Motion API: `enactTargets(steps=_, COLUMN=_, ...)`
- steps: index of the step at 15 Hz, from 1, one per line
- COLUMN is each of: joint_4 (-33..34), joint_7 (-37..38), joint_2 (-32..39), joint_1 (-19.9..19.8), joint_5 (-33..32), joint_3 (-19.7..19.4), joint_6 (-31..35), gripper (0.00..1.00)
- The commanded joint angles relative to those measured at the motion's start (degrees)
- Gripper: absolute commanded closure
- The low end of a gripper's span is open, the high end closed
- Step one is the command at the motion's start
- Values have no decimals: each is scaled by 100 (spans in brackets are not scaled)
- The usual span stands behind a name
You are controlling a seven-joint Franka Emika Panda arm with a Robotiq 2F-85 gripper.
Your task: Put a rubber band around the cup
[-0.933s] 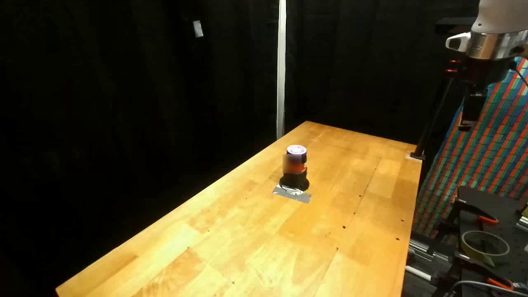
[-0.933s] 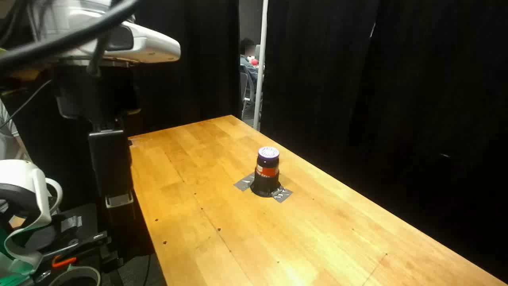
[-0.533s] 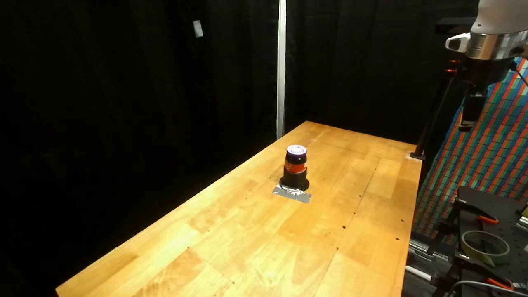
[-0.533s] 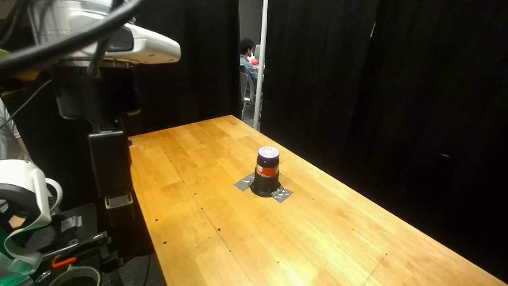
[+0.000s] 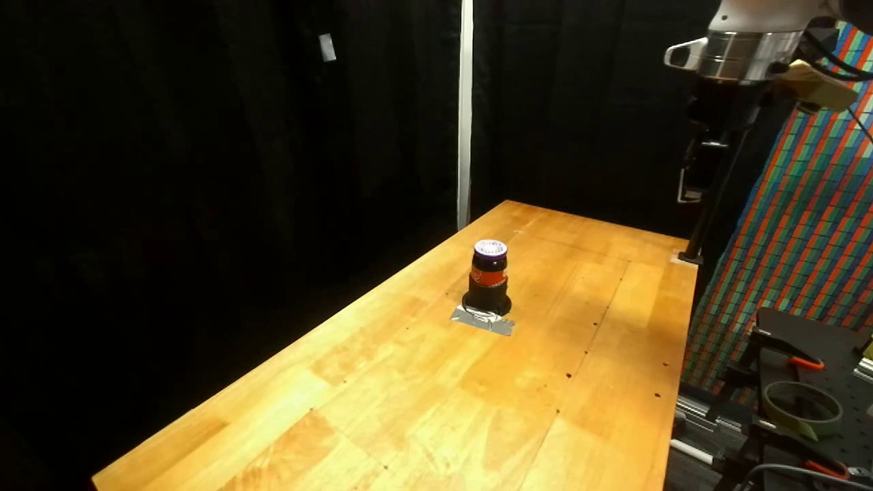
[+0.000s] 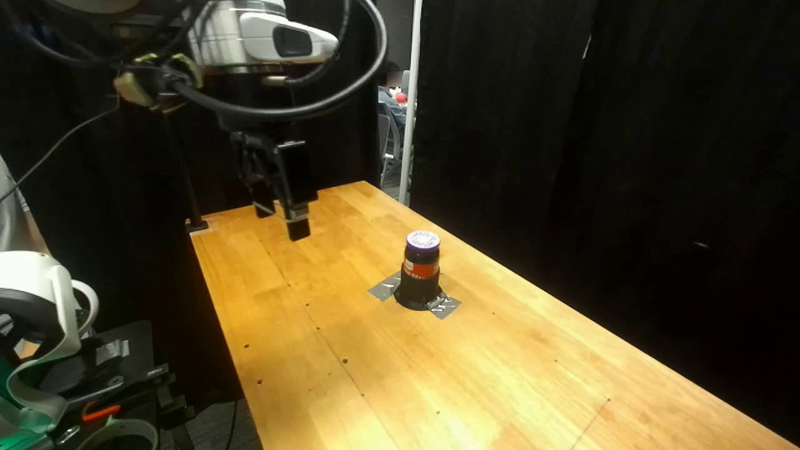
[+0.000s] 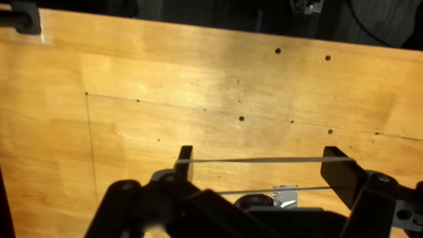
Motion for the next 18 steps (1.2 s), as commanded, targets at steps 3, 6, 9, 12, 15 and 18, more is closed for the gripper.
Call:
enactTargets(steps=3, joint_4=1629, joint_7=-112, joint_2=2105, joint_1=310, joint_5=462, joint_3=174, joint_6=1011, gripper=0)
enactTargets(steps=6, joint_4=2492, joint_7=-15, joint_2=3162, joint_1=353, joint_5=360, joint_3=281, joint_6=1492, gripper=0)
enactTargets(steps=9, joint_4=3493, joint_7=-18, joint_2=4186, joint_1=379, joint_5=157, joint_3=276, joint_6=1605, gripper=0)
enactTargets(steps=12, joint_4=4330, joint_7=105, joint_2=4976, joint_1=429, joint_5=-80, joint_3=124, joint_6=1679, gripper=0)
enactTargets(steps=15, joint_4=4944, joint_7=101, joint_2=5521, joint_1=431, joint_5=-126, joint_3=-20, joint_6=1639, gripper=0)
enactTargets(steps=18, joint_4=5338, joint_7=71, joint_2=5891, joint_1=403, joint_5=-74, joint_3=-128, joint_6=1542, gripper=0)
